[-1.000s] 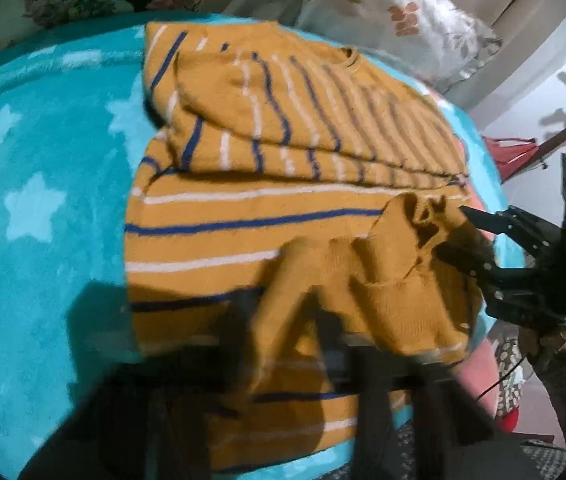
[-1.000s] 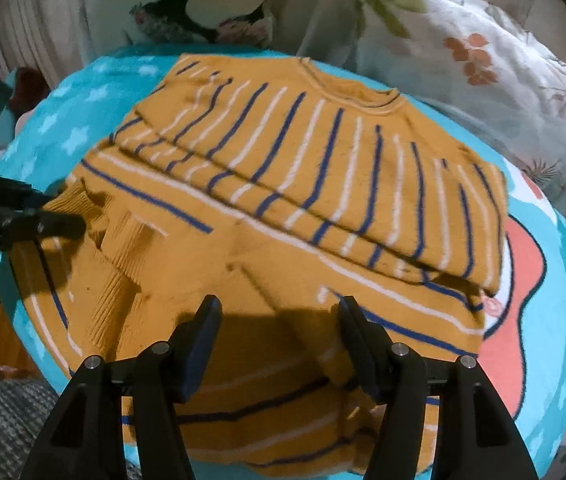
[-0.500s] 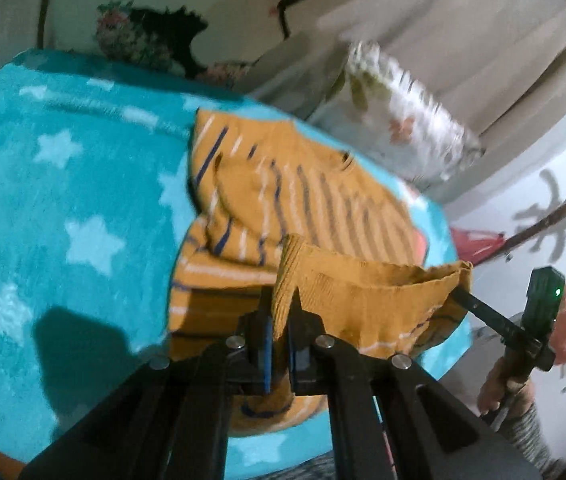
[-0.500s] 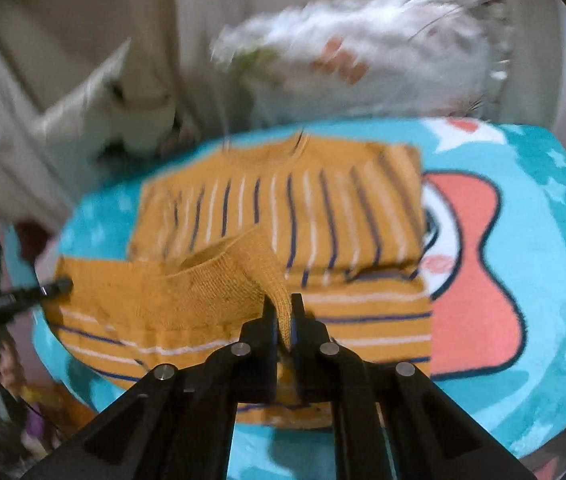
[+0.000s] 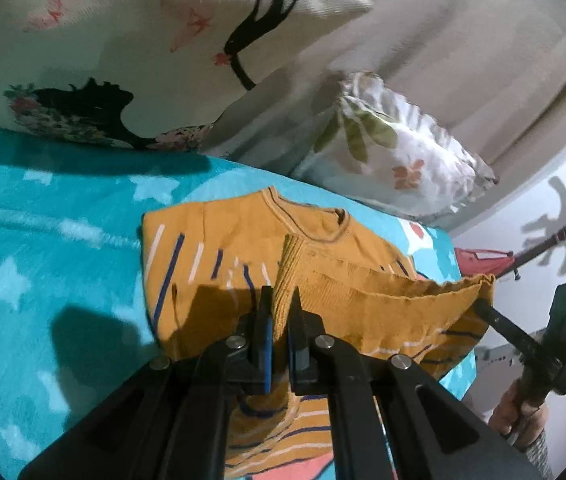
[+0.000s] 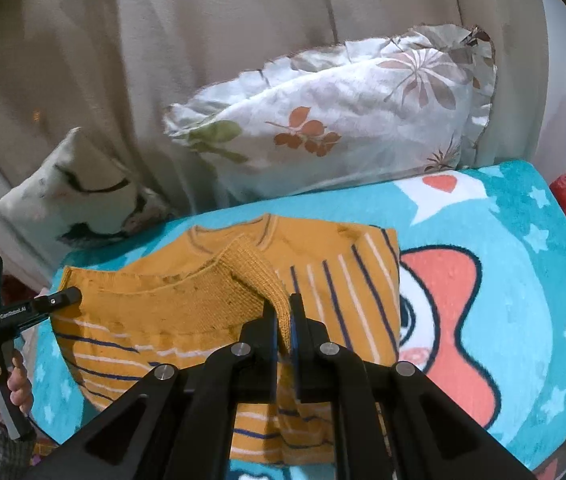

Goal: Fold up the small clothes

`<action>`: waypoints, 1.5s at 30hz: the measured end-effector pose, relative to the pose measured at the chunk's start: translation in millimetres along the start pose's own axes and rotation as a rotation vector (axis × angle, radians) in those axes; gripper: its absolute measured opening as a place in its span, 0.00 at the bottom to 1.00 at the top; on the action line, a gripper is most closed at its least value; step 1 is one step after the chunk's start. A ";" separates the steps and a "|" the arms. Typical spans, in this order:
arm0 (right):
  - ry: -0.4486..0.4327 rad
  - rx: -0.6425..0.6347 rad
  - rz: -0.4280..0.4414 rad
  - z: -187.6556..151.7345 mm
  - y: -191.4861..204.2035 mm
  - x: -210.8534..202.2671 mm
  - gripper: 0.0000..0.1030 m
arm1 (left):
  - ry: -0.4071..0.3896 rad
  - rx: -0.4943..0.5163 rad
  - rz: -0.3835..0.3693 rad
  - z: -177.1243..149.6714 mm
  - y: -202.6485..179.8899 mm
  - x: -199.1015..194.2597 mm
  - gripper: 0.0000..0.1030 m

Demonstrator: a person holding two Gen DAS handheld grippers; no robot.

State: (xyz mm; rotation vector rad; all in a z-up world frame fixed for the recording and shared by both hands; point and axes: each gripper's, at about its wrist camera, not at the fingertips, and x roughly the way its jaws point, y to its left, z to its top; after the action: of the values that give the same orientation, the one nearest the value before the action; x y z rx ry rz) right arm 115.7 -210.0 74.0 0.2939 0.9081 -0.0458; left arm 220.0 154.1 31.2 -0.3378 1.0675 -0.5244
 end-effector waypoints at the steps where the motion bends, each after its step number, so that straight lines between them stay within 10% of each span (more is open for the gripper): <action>1: 0.005 0.002 -0.008 3.0 -0.6 6.0 0.06 | 0.005 -0.004 0.001 2.7 2.0 4.4 0.05; 37: 0.224 0.013 -0.251 37.3 -15.1 183.1 0.07 | 0.112 -0.043 0.180 48.1 57.8 123.3 0.13; 45: 0.231 0.011 -0.332 35.8 -29.7 185.8 0.46 | 0.093 -0.123 0.164 44.3 78.5 111.7 0.27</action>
State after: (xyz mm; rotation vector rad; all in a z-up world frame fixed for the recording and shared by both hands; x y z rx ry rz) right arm 253.2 -232.5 -57.6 0.1580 1.1801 -0.3291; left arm 320.8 157.3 -70.9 -0.3327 1.2093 -0.3309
